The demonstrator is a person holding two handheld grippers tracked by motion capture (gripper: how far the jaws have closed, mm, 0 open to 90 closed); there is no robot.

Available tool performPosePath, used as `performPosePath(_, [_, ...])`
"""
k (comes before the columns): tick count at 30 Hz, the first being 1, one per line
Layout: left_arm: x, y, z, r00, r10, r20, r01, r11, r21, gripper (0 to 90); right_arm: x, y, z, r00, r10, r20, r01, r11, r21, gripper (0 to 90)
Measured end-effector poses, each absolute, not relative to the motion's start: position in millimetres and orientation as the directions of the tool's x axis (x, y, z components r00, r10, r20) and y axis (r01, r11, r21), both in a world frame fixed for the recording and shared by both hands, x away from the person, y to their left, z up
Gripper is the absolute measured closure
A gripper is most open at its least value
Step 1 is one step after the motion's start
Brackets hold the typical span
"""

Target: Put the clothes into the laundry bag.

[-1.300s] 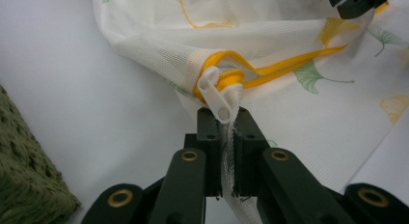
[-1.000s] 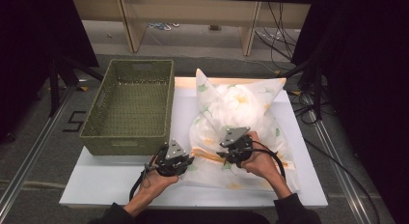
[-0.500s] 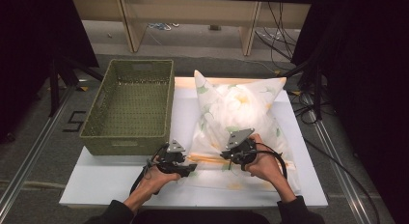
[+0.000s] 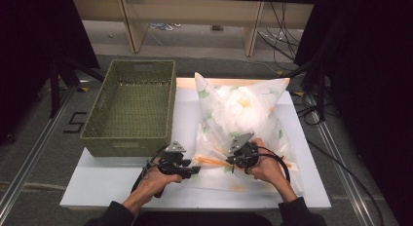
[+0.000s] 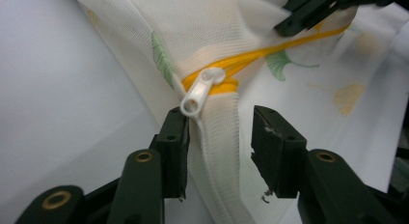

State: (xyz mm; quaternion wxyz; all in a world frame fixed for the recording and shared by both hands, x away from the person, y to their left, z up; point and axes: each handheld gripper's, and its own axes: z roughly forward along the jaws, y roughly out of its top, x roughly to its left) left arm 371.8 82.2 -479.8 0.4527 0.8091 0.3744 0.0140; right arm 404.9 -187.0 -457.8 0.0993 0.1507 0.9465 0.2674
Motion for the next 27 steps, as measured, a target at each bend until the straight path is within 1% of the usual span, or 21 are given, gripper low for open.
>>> performPosePath(1, [372.1, 82.1, -479.7, 0.714, 0.618, -0.330, 0.599, -0.293, 0.745, 59.2, 405.6, -188.4, -461.1, -0.933, 0.347, -0.098, 0.245, 0.808, 0.535, 90.0])
performPosePath(2, [372.7, 83.4, -479.7, 0.717, 0.618, -0.324, 0.595, -0.301, 0.745, 59.9, 406.2, -189.3, -463.5, -0.930, 0.355, -0.094, 0.253, 0.804, 0.538, 90.0])
performPosePath(4, [372.3, 84.3, -479.2, 0.707, 0.623, -0.336, 0.605, -0.285, 0.744, 61.2, 407.1, -189.2, -465.3, -0.930, 0.356, -0.094, 0.252, 0.802, 0.541, 90.0])
performPosePath(6, [374.3, 85.8, -477.8, 0.704, 0.617, -0.351, 0.606, -0.265, 0.750, 64.2, 406.6, -188.4, -464.8, -0.930, 0.353, -0.100, 0.246, 0.802, 0.545, 90.0])
performPosePath(7, [375.0, 86.7, -477.3, 0.702, 0.610, -0.368, 0.610, -0.250, 0.752, 65.3, 405.2, -188.4, -464.4, -0.925, 0.367, -0.100, 0.258, 0.799, 0.543, 90.0])
performPosePath(9, [374.7, 88.9, -476.5, 0.699, 0.616, -0.363, 0.607, -0.244, 0.756, 69.6, 407.0, -188.7, -465.4, -0.927, 0.360, -0.101, 0.251, 0.799, 0.546, 90.0])
performPosePath(11, [374.8, 90.2, -475.1, 0.698, 0.601, -0.390, 0.616, -0.225, 0.755, 73.7, 407.6, -188.4, -465.8, -0.925, 0.366, -0.103, 0.254, 0.795, 0.551, 90.0])
performPosePath(12, [375.1, 89.8, -474.3, 0.696, 0.592, -0.406, 0.619, -0.210, 0.756, 73.8, 407.5, -188.2, -465.7, -0.925, 0.366, -0.104, 0.253, 0.796, 0.550, 90.0])
performPosePath(14, [374.3, 90.9, -471.9, 0.698, 0.598, -0.394, 0.613, -0.213, 0.761, 74.8, 406.6, -188.1, -465.7, -0.923, 0.371, -0.104, 0.257, 0.795, 0.549, 90.0])
performPosePath(15, [374.3, 91.6, -471.1, 0.705, 0.598, -0.381, 0.599, -0.215, 0.771, 76.8, 407.3, -188.3, -465.7, -0.925, 0.366, -0.101, 0.255, 0.796, 0.549, 90.0])
performPosePath(17, [374.7, 93.4, -469.2, 0.700, 0.594, -0.396, 0.604, -0.197, 0.772, 78.0, 407.6, -188.2, -465.6, -0.924, 0.367, -0.106, 0.253, 0.795, 0.551, 90.0])
performPosePath(20, [375.5, 94.8, -468.2, 0.699, 0.597, -0.394, 0.599, -0.187, 0.779, 80.5, 407.2, -188.1, -465.9, -0.924, 0.368, -0.101, 0.255, 0.794, 0.552, 90.0])
performPosePath(23, [374.2, 93.8, -467.4, 0.708, 0.602, -0.370, 0.587, -0.209, 0.782, 83.4, 407.1, -187.7, -465.0, -0.920, 0.375, -0.112, 0.255, 0.792, 0.554, 90.0])
performPosePath(26, [373.0, 92.7, -466.6, 0.715, 0.617, -0.327, 0.561, -0.229, 0.796, 85.9, 405.0, -186.7, -462.7, -0.914, 0.392, -0.105, 0.269, 0.780, 0.566, 82.4])
performPosePath(27, [372.1, 92.9, -466.1, 0.718, 0.618, -0.320, 0.557, -0.235, 0.797, 86.4, 406.3, -186.9, -460.1, -0.917, 0.376, -0.133, 0.235, 0.780, 0.579, 80.6])
